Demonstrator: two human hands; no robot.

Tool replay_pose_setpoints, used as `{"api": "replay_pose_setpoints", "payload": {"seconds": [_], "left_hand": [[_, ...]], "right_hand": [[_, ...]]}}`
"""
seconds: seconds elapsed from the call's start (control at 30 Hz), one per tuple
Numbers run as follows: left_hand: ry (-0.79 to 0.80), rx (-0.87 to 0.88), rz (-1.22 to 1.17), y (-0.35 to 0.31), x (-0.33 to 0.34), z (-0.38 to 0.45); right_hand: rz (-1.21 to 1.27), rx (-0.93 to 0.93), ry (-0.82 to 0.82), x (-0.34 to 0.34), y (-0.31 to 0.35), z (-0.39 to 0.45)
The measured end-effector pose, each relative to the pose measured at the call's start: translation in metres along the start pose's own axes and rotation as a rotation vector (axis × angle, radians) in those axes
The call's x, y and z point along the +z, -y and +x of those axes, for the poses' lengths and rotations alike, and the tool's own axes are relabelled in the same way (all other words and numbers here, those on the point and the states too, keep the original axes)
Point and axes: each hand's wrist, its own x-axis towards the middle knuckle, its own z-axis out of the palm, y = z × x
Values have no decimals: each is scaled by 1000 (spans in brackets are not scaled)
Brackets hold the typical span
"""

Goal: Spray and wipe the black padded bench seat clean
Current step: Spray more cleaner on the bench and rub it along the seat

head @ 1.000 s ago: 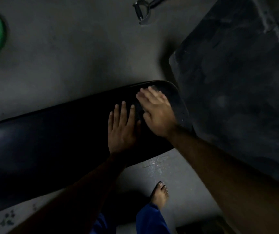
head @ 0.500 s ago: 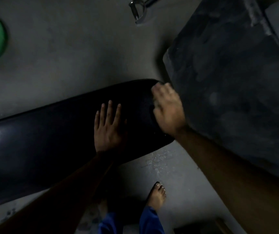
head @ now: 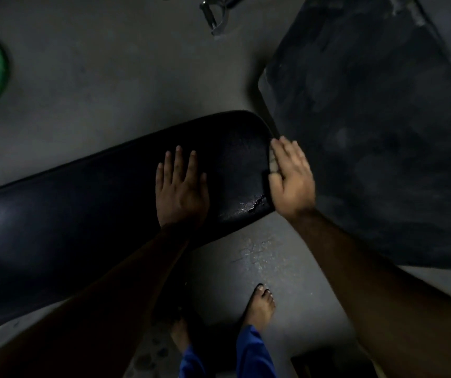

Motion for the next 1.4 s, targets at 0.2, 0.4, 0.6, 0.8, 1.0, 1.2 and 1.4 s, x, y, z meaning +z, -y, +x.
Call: {"api": "replay_pose_setpoints", "payload": {"seconds": [0.2, 0.4, 0.6, 0.8, 1.0, 1.2, 1.4], "left_hand": [[64, 46, -138, 6, -14, 5], [22, 2, -40, 48, -27, -43], [41, 37, -229, 62, -30, -45], [39, -129, -22, 120, -53, -61], [4, -41, -67, 146, -56, -72], [-30, -244, 9, 180, -62, -80], [-52, -153, -168, 199, -69, -86]], "right_hand": [[-142, -440, 208, 24, 34, -44], [-140, -176, 97, 46, 69, -63], [-205, -192, 35, 35, 46, -29], [-177, -645, 388, 83, 130, -96], [-184, 86, -105, 74, 116, -28], [-241, -693, 334, 95, 153, -71], [-249, 28, 63, 118, 190, -20]]}}
